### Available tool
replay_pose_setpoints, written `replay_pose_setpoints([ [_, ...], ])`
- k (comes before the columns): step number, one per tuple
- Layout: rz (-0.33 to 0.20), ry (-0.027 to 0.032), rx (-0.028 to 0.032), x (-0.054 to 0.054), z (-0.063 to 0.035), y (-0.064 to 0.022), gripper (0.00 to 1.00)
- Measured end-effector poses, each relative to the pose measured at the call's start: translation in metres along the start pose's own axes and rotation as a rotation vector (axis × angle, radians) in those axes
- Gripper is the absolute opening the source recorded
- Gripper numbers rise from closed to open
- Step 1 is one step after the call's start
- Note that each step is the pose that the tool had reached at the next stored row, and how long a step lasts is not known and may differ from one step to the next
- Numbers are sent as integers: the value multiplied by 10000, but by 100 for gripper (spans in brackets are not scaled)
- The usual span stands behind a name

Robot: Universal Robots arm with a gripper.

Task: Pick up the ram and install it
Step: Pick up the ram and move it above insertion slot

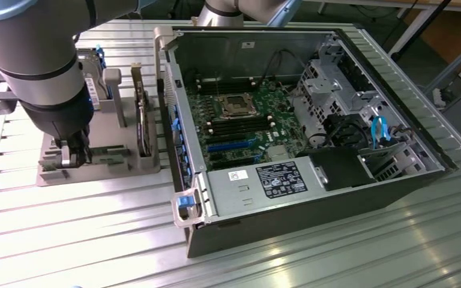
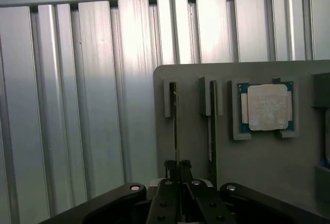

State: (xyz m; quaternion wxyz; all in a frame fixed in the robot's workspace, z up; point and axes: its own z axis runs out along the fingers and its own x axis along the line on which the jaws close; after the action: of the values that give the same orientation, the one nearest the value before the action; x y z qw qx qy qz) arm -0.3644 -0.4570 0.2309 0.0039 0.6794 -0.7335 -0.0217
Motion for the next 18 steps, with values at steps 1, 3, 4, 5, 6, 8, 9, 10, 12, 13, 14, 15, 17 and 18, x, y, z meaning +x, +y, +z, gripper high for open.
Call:
replay_pose_setpoints([
  [1, 0, 0, -1, -1, -30, 1, 11],
  [3, 1, 0, -1, -2, -93, 4, 11],
  [4, 0, 0, 0, -3, -110, 4, 11],
  [5, 0, 1, -1, -3, -133, 5, 11],
  [6, 0, -1, 0, -3, -155, 6, 11],
  [8, 0, 0, -1, -5, -201, 8, 11],
  [9, 0, 0, -1, -6, -237, 9, 11],
  [10, 0, 1, -1, -6, -273, 10, 11],
  [12, 0, 0, 0, -7, -297, 11, 11],
  [13, 1, 0, 0, -7, -306, 12, 11],
  [14, 1, 0, -1, -8, -327, 12, 11],
  [15, 0, -1, 0, -8, -341, 13, 11],
  [17, 0, 0, -1, -9, -368, 14, 11],
  [18, 1, 0, 0, -9, -386, 15, 11],
])
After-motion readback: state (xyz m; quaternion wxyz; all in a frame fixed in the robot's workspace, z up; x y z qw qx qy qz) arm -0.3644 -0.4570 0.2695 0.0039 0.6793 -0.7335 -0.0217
